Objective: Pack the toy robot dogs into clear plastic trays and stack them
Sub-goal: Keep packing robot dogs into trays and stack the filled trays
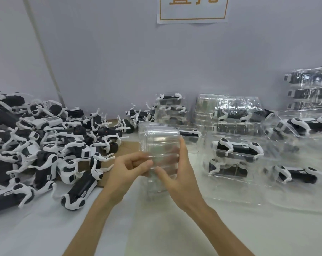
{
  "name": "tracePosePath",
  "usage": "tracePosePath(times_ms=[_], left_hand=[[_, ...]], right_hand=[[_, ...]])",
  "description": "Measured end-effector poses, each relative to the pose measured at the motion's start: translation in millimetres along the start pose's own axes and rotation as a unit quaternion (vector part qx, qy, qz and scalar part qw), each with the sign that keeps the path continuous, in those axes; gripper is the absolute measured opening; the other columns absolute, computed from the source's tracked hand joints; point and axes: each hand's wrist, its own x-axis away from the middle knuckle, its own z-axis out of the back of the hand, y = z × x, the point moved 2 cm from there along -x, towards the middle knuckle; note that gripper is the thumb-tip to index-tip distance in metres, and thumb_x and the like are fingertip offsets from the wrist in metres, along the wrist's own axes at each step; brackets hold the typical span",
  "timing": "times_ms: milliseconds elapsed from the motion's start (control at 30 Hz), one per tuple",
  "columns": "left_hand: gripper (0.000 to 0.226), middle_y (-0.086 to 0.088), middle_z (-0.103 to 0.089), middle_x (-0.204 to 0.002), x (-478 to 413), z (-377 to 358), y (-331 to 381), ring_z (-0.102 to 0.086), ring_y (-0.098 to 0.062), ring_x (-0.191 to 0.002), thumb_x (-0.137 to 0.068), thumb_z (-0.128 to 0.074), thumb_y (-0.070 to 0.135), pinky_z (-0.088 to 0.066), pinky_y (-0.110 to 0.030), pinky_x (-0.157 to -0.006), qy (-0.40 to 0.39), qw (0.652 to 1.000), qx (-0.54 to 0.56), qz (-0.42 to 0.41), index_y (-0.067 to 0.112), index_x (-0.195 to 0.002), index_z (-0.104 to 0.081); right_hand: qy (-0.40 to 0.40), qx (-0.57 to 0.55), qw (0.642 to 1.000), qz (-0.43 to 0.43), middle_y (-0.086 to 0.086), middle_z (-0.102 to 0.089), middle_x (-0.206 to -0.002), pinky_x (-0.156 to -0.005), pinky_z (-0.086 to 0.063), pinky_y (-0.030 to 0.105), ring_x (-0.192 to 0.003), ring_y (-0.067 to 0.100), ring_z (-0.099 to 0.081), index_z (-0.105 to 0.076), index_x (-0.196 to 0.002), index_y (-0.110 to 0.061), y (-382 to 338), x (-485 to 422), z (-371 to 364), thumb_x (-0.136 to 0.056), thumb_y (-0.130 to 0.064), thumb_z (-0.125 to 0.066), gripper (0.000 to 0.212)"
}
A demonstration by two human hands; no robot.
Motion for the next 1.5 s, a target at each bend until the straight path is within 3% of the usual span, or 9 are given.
tracePosePath(times_ms=[167, 267, 500, 700, 833, 967, 1100, 1267, 1500], left_hand=[[0.018, -0.01, -0.076, -0.08, 0, -3, -3, -0.074, -0.025, -0.073, -0.087, -0.068, -0.006, -0.06, -0.028, -0.066, 0.02, 1.0, -0.013, -0.001, 0.005, -0.1, -0.073], [0.024, -0.015, -0.075, -0.088, 0, -4, 0, -0.073, -0.025, -0.08, -0.078, -0.068, 0.004, -0.061, -0.032, -0.069, 0.029, 0.998, -0.042, -0.031, 0.0, -0.101, -0.07], [0.029, 0.001, -0.076, -0.083, 3, -8, 1, -0.074, -0.012, -0.078, -0.083, -0.065, -0.018, -0.057, -0.019, -0.068, -0.016, 0.994, -0.087, -0.061, 0.008, -0.096, -0.068], [0.024, -0.016, -0.074, -0.089, 5, -15, 2, -0.072, -0.036, -0.082, -0.083, -0.055, 0.0, -0.059, -0.048, -0.071, -0.022, 0.994, -0.078, -0.07, -0.004, -0.106, -0.055], [0.006, -0.007, -0.068, -0.07, 5, -18, 2, -0.063, -0.019, -0.062, -0.084, -0.057, 0.006, -0.052, -0.038, -0.062, -0.015, 0.994, -0.085, -0.064, 0.011, -0.088, -0.054], [0.01, 0.003, -0.062, -0.061, 5, -19, 1, -0.061, -0.008, -0.058, -0.093, -0.056, -0.001, -0.052, -0.021, -0.059, -0.028, 0.994, -0.08, -0.063, 0.007, -0.089, -0.052], [0.023, 0.008, -0.068, -0.062, 7, -24, 5, -0.067, -0.004, -0.06, -0.097, -0.048, -0.012, -0.052, -0.013, -0.059, -0.046, 0.992, -0.094, -0.066, 0.01, -0.091, -0.05], [0.023, 0.005, -0.072, -0.067, 7, -24, 6, -0.07, -0.006, -0.064, -0.095, -0.048, -0.015, -0.053, -0.015, -0.062, -0.054, 0.989, -0.119, -0.064, 0.007, -0.09, -0.047], [0.011, 0.001, -0.072, -0.076, 5, -21, 4, -0.071, -0.018, -0.074, -0.081, -0.055, -0.007, -0.055, -0.03, -0.064, -0.053, 0.991, -0.107, -0.06, -0.003, -0.088, -0.047]], right_hand=[[-0.004, 0.031, 0.999, 0.024, -0.028, -0.052, -0.129, -0.085, -0.058, 0.027, -0.115, 0.007, -0.062, -0.008, -0.156, -0.037, -3, -4, 1, -0.081, -0.032, -0.081, 0.105], [0.001, 0.029, 0.999, 0.034, -0.024, -0.052, -0.131, -0.083, -0.059, 0.027, -0.114, 0.009, -0.063, -0.007, -0.157, -0.038, -1, -3, -2, -0.08, -0.033, -0.083, 0.108], [0.003, 0.039, 0.998, 0.039, -0.02, -0.053, -0.13, -0.082, -0.059, 0.028, -0.108, 0.009, -0.066, -0.002, -0.157, -0.04, 8, -6, 2, -0.08, -0.028, -0.083, 0.113], [-0.015, 0.054, 0.998, 0.039, -0.022, -0.055, -0.125, -0.079, -0.052, 0.012, -0.104, 0.003, -0.066, 0.001, -0.158, -0.036, 12, -8, 1, -0.081, -0.028, -0.083, 0.114], [-0.027, 0.071, 0.996, 0.038, -0.02, -0.054, -0.129, -0.09, -0.046, 0.011, -0.114, 0.0, -0.059, 0.004, -0.159, -0.029, 13, -7, 5, -0.081, -0.034, -0.082, 0.116], [-0.019, 0.068, 0.997, 0.023, -0.031, -0.055, -0.121, -0.08, -0.046, 0.005, -0.109, -0.009, -0.059, 0.0, -0.16, -0.026, 13, -6, 7, -0.08, -0.034, -0.081, 0.114], [0.018, 0.092, 0.995, 0.021, -0.017, -0.056, -0.129, -0.086, -0.054, 0.022, -0.114, 0.002, -0.059, -0.01, -0.159, -0.031, 9, -7, 9, -0.074, -0.049, -0.08, 0.112], [0.045, 0.12, 0.992, 0.023, -0.017, -0.052, -0.134, -0.096, -0.053, 0.036, -0.122, 0.009, -0.054, -0.013, -0.159, -0.026, 6, -7, 7, -0.069, -0.056, -0.075, 0.113], [0.084, 0.204, 0.969, 0.108, 0.002, -0.041, -0.143, -0.091, -0.041, 0.003, -0.122, -0.013, -0.042, -0.018, -0.158, -0.017, -5, -4, 3, -0.071, -0.036, -0.08, 0.108]])
